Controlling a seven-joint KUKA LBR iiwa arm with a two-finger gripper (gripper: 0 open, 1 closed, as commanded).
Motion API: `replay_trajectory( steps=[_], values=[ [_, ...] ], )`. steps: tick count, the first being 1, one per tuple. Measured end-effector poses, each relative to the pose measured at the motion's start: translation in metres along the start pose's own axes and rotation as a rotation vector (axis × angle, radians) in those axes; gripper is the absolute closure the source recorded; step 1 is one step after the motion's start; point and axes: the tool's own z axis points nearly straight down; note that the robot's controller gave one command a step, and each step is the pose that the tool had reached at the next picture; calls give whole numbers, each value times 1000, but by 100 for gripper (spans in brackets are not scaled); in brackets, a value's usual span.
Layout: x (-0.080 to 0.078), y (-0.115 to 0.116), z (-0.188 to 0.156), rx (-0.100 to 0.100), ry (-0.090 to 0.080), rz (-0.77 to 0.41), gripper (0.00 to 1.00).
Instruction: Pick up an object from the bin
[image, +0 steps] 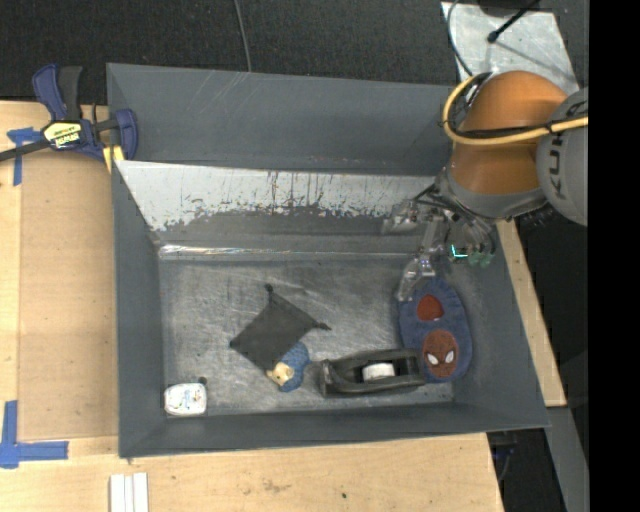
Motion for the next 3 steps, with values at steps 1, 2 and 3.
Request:
replay_trajectory(
  steps=[1,2,3],
  values=[
    [52,127,21,-2,-4,-300,0],
    [73,92,74,0,-23,-349,0],
    [76,175,31,-2,-13,-412,0]
  ],
)
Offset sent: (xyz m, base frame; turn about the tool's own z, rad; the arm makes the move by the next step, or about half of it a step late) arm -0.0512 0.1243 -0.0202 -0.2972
